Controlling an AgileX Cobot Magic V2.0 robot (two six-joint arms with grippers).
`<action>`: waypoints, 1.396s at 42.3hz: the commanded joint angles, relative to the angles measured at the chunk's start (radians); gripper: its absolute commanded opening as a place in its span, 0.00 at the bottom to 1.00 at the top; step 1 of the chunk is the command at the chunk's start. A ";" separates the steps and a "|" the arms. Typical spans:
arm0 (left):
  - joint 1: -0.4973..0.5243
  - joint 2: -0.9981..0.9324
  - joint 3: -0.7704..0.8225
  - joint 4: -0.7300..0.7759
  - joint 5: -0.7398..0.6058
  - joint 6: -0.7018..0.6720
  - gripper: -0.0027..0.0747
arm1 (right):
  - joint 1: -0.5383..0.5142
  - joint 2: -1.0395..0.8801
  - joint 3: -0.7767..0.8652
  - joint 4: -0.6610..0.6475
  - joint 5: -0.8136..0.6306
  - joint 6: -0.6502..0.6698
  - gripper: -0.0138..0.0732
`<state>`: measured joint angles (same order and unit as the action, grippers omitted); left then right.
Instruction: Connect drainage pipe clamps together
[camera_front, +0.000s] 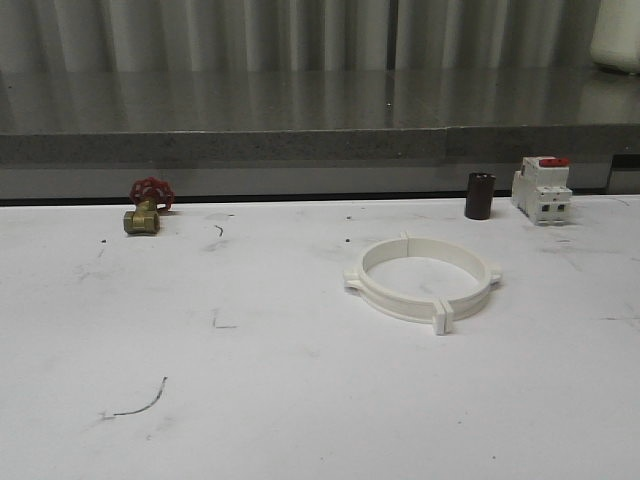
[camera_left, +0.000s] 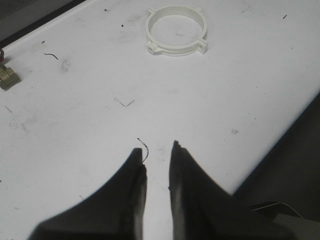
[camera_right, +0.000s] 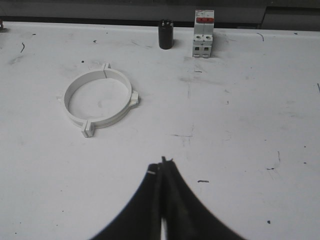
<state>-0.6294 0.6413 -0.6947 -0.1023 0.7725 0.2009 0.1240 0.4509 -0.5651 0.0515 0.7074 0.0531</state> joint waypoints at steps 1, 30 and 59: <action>0.002 -0.003 -0.028 -0.010 -0.070 -0.003 0.02 | -0.006 0.007 -0.026 -0.007 -0.078 -0.004 0.02; 0.513 -0.449 0.300 0.118 -0.561 -0.003 0.01 | -0.006 0.007 -0.026 -0.007 -0.078 -0.004 0.02; 0.628 -0.658 0.722 0.160 -0.798 -0.258 0.01 | -0.006 0.007 -0.026 -0.007 -0.071 -0.004 0.02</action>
<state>0.0004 -0.0050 0.0049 0.0566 0.0687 -0.0453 0.1240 0.4509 -0.5651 0.0515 0.7009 0.0531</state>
